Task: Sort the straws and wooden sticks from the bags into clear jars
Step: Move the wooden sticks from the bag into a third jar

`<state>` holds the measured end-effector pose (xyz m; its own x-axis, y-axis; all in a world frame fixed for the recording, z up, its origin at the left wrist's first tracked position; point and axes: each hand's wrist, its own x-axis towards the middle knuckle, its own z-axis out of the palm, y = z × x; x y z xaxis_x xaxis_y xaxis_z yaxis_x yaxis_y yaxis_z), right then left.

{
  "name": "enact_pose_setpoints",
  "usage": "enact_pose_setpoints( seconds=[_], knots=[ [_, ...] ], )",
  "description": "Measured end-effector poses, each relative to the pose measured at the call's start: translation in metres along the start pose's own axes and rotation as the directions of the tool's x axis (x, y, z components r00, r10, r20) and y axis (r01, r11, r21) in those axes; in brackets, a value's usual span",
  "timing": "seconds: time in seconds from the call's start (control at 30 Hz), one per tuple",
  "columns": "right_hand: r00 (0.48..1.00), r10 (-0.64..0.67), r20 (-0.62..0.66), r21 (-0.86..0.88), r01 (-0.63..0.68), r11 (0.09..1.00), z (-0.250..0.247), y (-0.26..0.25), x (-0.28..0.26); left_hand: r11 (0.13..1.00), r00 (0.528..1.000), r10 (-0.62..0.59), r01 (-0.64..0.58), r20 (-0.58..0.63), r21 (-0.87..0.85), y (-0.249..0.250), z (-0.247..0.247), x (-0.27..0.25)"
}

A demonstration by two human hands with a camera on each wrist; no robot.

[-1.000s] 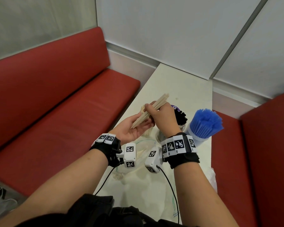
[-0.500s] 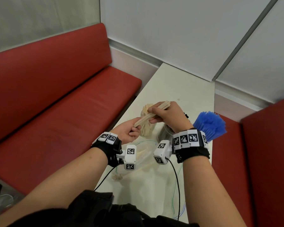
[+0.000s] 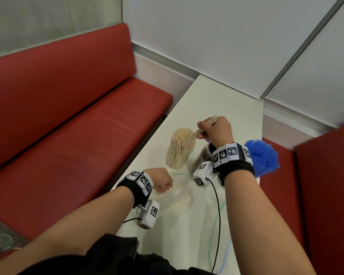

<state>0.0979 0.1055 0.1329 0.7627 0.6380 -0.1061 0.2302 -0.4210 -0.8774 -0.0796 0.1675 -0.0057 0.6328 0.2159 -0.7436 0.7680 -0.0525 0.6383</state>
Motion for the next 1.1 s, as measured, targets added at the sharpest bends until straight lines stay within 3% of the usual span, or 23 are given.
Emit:
enact_pose_setpoints(
  seconds=[0.1,0.27,0.4,0.53,0.63,0.7,0.77,0.83,0.93,1.03,1.1],
  knots=[
    [0.999,-0.012,-0.041,-0.042,0.01,0.999,0.011,0.006,0.007,0.92,0.99,0.056,-0.001,-0.13,0.391,-0.01,0.004,0.008],
    [1.0,0.023,0.007,-0.204,-0.021,0.979,0.04,0.027,0.009,0.745,0.977,0.13,0.017,-0.169,0.667,-0.035,0.023,0.033],
    [1.0,0.01,0.029,-0.214,-0.003,0.977,0.054,0.043,0.007,0.705,0.948,0.225,-0.001,-0.223,0.709,-0.05,0.032,0.047],
    [0.956,-0.274,-0.102,-0.29,0.235,0.928,0.063,0.052,0.004,0.707,0.924,0.265,0.009,-0.277,0.707,-0.059,0.034,0.055],
    [0.914,-0.405,-0.012,-0.507,0.344,0.79,0.078,0.059,-0.001,0.721,0.924,0.227,0.053,-0.308,0.69,-0.061,0.039,0.056],
    [0.933,-0.326,0.151,-0.681,0.337,0.65,0.091,0.072,-0.011,0.677,0.923,0.218,0.091,-0.318,0.73,-0.061,0.044,0.054],
    [0.958,-0.158,0.238,-0.777,0.285,0.561,0.098,0.088,-0.021,0.628,0.929,0.204,0.118,-0.309,0.769,-0.061,0.048,0.054],
    [0.962,-0.11,0.248,-0.785,0.266,0.559,0.099,0.093,-0.024,0.616,0.936,0.184,0.129,-0.301,0.777,-0.06,0.049,0.054],
    [0.962,-0.16,0.223,-0.748,0.274,0.605,0.096,0.084,-0.022,0.584,0.941,0.191,0.118,-0.278,0.803,-0.06,0.05,0.054],
    [0.951,-0.067,0.301,-0.738,0.277,0.616,0.09,0.078,-0.023,0.597,0.943,0.219,0.072,-0.249,0.799,-0.062,0.048,0.054],
    [0.961,-0.159,0.227,-0.693,0.274,0.667,0.084,0.076,-0.028,0.629,0.946,0.216,0.054,-0.241,0.775,-0.06,0.044,0.052]
  ],
)
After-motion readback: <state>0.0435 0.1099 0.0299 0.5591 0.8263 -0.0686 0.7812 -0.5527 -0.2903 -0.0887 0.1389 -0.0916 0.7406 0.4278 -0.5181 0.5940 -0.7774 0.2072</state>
